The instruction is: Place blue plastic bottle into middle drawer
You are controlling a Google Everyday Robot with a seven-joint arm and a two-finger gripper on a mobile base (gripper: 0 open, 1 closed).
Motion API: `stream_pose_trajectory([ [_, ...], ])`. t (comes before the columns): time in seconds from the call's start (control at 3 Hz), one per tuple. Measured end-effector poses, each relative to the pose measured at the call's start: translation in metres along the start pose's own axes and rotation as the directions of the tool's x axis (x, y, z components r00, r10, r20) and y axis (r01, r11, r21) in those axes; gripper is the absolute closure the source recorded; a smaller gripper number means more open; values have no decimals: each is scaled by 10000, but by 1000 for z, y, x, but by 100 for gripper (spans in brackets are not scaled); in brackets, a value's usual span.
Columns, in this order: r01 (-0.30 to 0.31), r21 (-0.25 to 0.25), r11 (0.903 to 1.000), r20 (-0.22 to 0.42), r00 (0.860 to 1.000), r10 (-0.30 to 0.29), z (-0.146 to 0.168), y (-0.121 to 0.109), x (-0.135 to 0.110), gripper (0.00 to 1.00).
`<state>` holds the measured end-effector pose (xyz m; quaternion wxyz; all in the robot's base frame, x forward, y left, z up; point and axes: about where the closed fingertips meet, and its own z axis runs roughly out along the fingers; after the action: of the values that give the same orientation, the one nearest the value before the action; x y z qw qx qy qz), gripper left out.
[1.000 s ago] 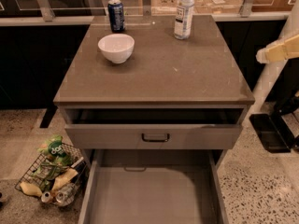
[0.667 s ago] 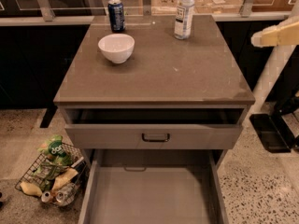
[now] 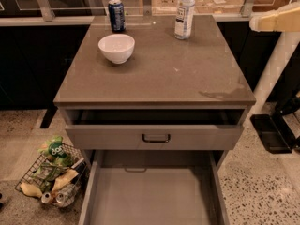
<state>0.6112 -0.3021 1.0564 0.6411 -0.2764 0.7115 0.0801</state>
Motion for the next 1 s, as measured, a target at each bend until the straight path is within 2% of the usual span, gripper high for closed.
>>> stream_pose_trajectory([
  [0.33,-268,-157,9995,302,9992,273,30,-4,5,0],
  [0.67,-752,15,9972,260,9968,752,82,-10,20,0],
  [1.0,-1573,172,9874,562,9861,1562,149,-8,28,0],
])
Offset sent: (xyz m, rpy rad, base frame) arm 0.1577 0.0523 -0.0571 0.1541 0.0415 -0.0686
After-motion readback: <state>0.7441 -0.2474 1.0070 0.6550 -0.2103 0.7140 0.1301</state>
